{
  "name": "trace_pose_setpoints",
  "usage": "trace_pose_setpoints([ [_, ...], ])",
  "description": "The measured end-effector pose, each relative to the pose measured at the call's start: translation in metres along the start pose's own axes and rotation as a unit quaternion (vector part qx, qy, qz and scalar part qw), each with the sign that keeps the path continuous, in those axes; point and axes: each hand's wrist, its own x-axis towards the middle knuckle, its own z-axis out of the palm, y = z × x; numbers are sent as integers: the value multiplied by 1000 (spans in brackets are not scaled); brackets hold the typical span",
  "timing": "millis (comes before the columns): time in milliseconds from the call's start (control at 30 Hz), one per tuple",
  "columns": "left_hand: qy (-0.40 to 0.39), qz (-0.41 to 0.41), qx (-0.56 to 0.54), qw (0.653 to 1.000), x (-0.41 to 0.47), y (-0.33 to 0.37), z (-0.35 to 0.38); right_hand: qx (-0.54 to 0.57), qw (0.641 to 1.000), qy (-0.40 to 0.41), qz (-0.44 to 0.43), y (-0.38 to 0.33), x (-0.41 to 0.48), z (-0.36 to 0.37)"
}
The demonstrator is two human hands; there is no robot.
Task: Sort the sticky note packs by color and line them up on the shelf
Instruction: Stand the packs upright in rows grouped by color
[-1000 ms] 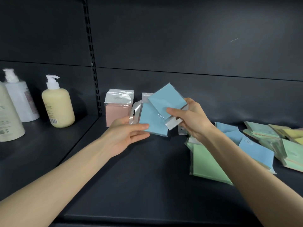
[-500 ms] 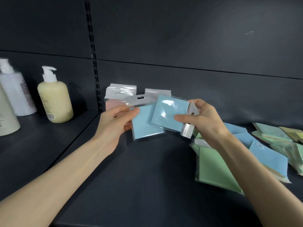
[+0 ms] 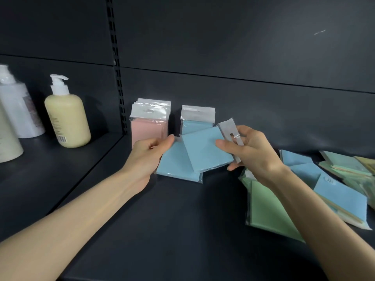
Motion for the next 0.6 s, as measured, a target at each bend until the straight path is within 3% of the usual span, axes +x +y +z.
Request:
trace_pose_setpoints([
  [300, -108, -67, -31, 991, -9, 5, 2, 1, 997, -62, 34, 3, 1, -1],
  [600, -156, -28, 22, 987, -14, 6, 2, -90, 994, -59, 14, 5, 0, 2],
])
